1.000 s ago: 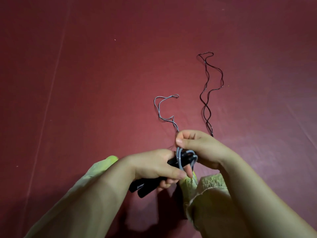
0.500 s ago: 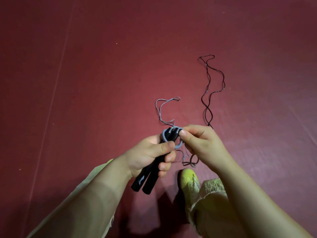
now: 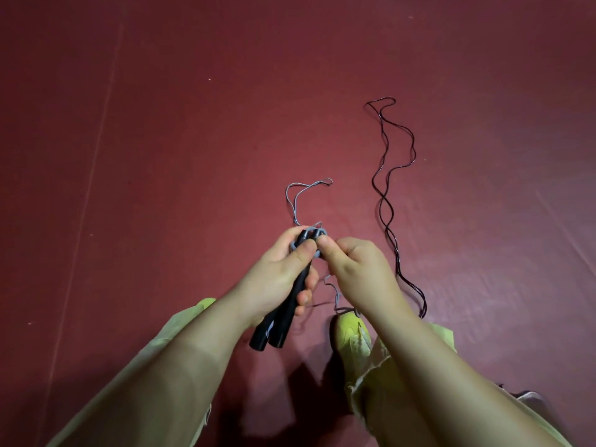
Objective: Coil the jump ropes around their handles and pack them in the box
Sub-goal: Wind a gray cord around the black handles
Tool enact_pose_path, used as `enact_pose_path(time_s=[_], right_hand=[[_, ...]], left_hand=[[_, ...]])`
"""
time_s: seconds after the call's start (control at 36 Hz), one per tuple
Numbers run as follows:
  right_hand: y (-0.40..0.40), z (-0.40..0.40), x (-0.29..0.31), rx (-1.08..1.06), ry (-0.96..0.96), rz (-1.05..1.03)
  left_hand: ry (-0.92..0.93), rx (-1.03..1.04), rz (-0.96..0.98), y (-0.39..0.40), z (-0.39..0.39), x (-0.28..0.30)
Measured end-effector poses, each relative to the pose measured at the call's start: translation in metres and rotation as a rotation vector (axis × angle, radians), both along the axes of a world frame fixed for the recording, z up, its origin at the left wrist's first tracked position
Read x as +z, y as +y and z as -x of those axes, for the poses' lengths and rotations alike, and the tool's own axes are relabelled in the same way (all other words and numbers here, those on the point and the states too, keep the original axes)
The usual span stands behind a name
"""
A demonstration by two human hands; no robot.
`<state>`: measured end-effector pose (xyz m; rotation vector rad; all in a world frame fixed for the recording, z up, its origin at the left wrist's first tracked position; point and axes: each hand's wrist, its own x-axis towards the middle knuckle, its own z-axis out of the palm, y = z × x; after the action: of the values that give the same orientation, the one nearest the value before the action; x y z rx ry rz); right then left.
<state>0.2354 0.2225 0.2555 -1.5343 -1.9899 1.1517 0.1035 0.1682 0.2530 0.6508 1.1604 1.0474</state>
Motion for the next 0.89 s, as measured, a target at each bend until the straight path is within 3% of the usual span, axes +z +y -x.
enact_pose_path(time_s=[0.14, 0.28, 0.44, 0.53, 0.72, 0.89], right_hand=[[0.003, -0.004, 0.008, 0.035, 0.093, 0.058], [0.008, -0.016, 0.010, 0.259, -0.089, 0.021], [0.009, -0.021, 0.022, 0.326, -0.072, -0.196], [0.007, -0.021, 0.029, 0.385, -0.020, -0.167], [0.002, -0.016, 0.022, 0.440, 0.152, 0.123], [0.016, -0.022, 0.005, 0.335, 0.339, 0.451]], left_hand=[[0.107, 0.065, 0.017, 0.003, 0.008, -0.004], [0.277, 0.089, 0.059, 0.007, 0.031, -0.005], [0.487, -0.212, 0.128, -0.002, 0.030, -0.013], [0.501, -0.384, 0.147, -0.007, 0.021, -0.012], [0.449, -0.719, 0.185, -0.012, -0.008, 0.003], [0.187, -0.694, 0.150, -0.012, -0.009, 0.007]])
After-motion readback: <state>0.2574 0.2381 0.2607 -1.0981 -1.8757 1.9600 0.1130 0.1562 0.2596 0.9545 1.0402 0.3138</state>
